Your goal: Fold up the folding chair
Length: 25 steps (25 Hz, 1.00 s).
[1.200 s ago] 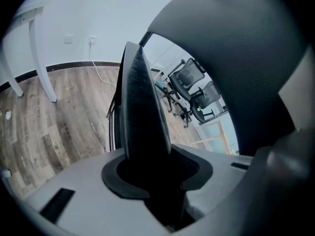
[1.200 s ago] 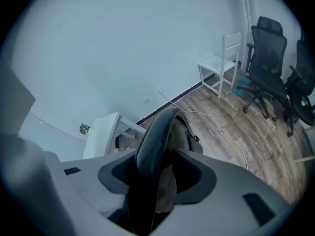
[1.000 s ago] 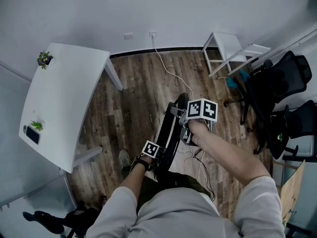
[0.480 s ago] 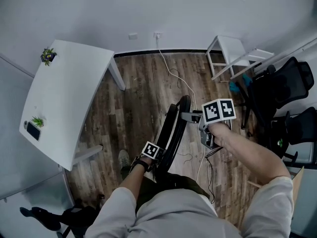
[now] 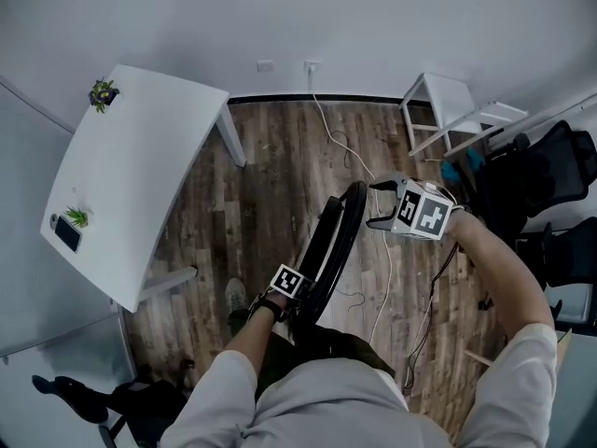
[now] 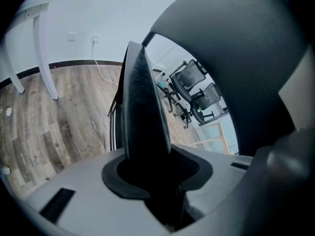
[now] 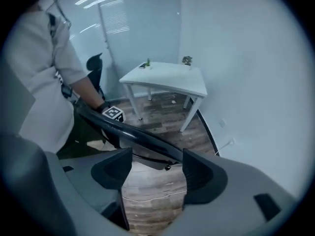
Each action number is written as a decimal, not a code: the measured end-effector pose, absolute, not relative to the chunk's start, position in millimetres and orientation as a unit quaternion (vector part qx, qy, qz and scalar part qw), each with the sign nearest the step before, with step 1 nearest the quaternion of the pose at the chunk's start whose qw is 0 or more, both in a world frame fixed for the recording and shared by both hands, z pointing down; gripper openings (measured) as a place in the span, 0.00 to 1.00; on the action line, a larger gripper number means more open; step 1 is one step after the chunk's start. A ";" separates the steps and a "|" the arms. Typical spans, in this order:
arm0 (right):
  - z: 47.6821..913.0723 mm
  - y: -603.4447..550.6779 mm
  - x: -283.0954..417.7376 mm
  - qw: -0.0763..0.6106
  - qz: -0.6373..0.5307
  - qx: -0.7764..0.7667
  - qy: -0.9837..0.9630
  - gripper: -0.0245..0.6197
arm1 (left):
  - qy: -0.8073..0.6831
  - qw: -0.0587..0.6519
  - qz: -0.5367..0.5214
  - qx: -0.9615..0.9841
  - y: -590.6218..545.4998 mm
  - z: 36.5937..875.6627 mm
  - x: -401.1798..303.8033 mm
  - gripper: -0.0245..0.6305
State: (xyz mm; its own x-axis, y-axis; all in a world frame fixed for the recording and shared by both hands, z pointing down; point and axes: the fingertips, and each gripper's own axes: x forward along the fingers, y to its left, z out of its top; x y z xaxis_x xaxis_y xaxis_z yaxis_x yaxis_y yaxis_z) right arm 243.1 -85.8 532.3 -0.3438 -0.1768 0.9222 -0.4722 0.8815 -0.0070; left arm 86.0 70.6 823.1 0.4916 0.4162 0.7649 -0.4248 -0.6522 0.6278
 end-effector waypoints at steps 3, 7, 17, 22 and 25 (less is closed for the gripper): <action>537.7 -90.3 238.1 0.558 0.078 0.164 -0.809 0.57 | 0.000 0.420 0.505 0.754 72.5 821.9 86.5 0.26; 554.6 -89.3 236.8 0.600 0.023 0.106 -0.792 0.58 | 0.003 0.425 0.505 0.751 76.0 819.5 88.2 0.26; 586.6 -80.6 231.9 0.650 -0.091 0.004 -0.754 0.58 | 0.002 0.433 0.501 0.749 82.0 815.6 92.9 0.26; 606.3 -79.2 231.5 0.663 -0.144 -0.037 -0.734 0.54 | -0.002 0.433 0.498 0.751 83.2 815.4 95.2 0.26; 615.1 -78.8 232.8 0.667 -0.179 -0.061 -0.721 0.48 | -0.001 0.437 0.499 0.748 84.6 813.4 95.4 0.26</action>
